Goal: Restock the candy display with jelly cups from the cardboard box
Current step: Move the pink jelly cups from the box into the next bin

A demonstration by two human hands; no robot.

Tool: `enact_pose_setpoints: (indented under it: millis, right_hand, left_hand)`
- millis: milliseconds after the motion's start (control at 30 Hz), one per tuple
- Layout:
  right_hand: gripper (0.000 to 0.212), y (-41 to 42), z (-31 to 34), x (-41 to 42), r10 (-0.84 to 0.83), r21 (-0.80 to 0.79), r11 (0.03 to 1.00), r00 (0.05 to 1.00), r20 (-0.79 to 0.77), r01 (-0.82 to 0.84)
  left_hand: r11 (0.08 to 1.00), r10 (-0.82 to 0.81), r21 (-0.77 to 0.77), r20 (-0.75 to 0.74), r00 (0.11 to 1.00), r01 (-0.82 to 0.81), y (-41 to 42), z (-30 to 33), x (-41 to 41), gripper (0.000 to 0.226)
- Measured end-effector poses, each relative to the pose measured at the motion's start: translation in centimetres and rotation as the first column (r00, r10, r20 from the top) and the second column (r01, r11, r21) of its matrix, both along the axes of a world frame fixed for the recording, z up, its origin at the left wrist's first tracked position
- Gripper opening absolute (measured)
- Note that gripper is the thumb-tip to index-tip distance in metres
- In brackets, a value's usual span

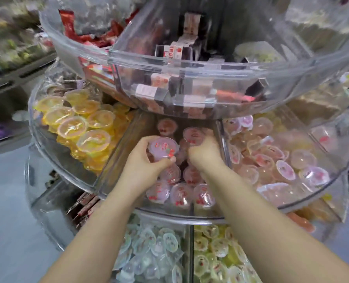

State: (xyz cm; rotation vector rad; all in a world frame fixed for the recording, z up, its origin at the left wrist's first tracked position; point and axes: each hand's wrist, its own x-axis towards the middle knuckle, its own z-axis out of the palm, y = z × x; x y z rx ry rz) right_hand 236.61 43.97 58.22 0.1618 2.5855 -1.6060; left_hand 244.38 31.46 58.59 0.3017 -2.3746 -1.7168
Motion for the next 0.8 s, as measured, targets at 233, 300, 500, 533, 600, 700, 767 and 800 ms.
enact_pose_setpoints:
  millis: [233, 300, 500, 533, 600, 700, 767, 800]
  right_hand:
    - [0.045, -1.7, -3.5, -2.7, -0.143, 0.128, 0.981, 0.990, -0.017, 0.144]
    - [0.044, -1.7, -4.1, -2.7, -0.166, 0.102, 0.980, 0.986, -0.027, 0.168]
    - [0.042, -2.4, -4.3, -3.0, -0.208, 0.005, 0.978, 0.978, -0.026, 0.208]
    - [0.044, -2.4, -4.2, -2.7, -0.196, -0.003, 0.981, 0.981, 0.001, 0.196]
    - [0.046, -2.1, -4.0, -1.9, -0.171, -0.023, 0.985, 0.985, 0.033, 0.172]
    - [0.036, -1.3, -4.2, -0.3, -0.200, -0.082, 0.976, 0.979, 0.037, 0.203]
    - [0.025, -1.1, -4.1, 0.8, -0.202, -0.104, 0.973, 0.977, 0.063, 0.208]
    - [0.026, -1.3, -3.9, 1.2, -0.167, -0.106, 0.979, 0.984, 0.069, 0.174]
  left_hand:
    - [0.997, 0.057, 0.037, 0.232, 0.971, -0.068, -1.2, -2.3, -3.2, 0.056]
    - [0.991, 0.058, 0.099, 0.267, 0.962, -0.087, -1.3, -2.8, -3.3, 0.054]
    - [0.981, 0.030, 0.173, 0.311, 0.950, -0.087, -1.4, -3.5, -3.9, 0.047]
    - [0.980, 0.022, 0.181, 0.319, 0.947, -0.083, -1.3, -3.6, -3.9, 0.044]
    - [0.984, 0.016, 0.163, 0.330, 0.944, -0.074, -1.2, -3.8, -4.0, 0.045]
    - [0.981, 0.038, 0.167, 0.340, 0.940, -0.100, -1.2, -3.9, -4.0, 0.045]
    - [0.970, 0.026, 0.217, 0.352, 0.936, -0.109, -1.3, -3.7, -3.7, 0.040]
    - [0.961, 0.016, 0.252, 0.355, 0.935, -0.112, -1.4, -3.6, -3.5, 0.036]
